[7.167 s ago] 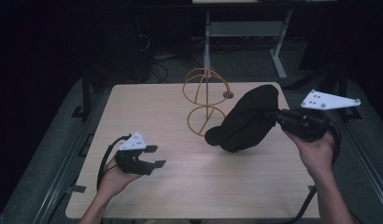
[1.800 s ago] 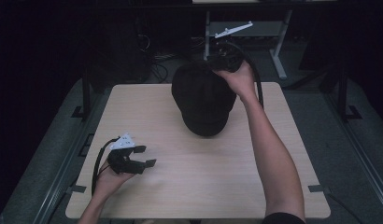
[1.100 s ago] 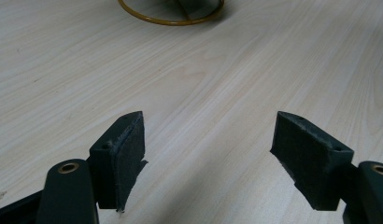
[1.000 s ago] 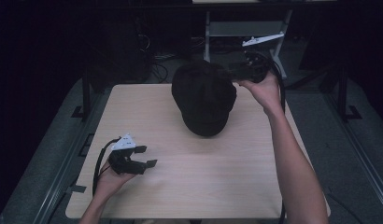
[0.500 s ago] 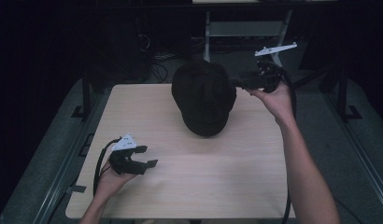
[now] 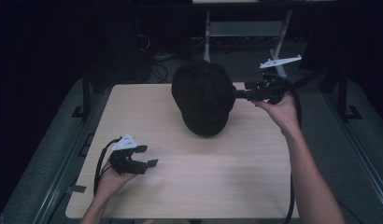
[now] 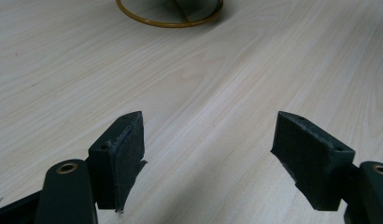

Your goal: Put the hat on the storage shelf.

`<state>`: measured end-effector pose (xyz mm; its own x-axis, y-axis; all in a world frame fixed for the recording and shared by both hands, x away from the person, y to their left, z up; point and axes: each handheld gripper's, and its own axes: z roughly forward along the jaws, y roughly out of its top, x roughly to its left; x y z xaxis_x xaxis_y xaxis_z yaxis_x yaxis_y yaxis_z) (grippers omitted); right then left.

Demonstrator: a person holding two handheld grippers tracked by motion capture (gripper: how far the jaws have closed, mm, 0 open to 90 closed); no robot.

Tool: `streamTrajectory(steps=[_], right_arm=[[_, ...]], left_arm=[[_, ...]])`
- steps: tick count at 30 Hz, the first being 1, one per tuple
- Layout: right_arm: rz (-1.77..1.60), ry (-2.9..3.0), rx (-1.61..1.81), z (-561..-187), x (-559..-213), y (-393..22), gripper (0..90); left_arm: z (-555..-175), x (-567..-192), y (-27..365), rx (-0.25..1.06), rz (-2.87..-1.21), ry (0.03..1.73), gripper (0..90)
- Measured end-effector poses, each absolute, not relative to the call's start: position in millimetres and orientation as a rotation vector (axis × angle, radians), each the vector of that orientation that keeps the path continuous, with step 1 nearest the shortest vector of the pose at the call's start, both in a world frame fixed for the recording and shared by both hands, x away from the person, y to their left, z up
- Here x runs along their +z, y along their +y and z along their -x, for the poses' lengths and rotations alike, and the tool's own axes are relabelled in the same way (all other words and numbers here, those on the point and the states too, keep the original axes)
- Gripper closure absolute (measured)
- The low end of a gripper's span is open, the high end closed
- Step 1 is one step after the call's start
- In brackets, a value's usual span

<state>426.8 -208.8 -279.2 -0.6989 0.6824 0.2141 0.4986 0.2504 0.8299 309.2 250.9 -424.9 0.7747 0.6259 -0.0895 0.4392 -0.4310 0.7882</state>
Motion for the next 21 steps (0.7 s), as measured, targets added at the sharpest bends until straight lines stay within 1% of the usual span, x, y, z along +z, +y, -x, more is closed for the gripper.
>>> streamTrajectory(steps=[10,21], right_arm=[[-1.132,2.35,1.443,-415,-294,-218,26.3],[-1.188,2.36,1.436,-400,-319,-235,25.6]], left_arm=[[-310,-426,249,0.271,-2.094,0.79,24.4],[-310,-427,246,0.264,-2.101,0.786,24.4]])
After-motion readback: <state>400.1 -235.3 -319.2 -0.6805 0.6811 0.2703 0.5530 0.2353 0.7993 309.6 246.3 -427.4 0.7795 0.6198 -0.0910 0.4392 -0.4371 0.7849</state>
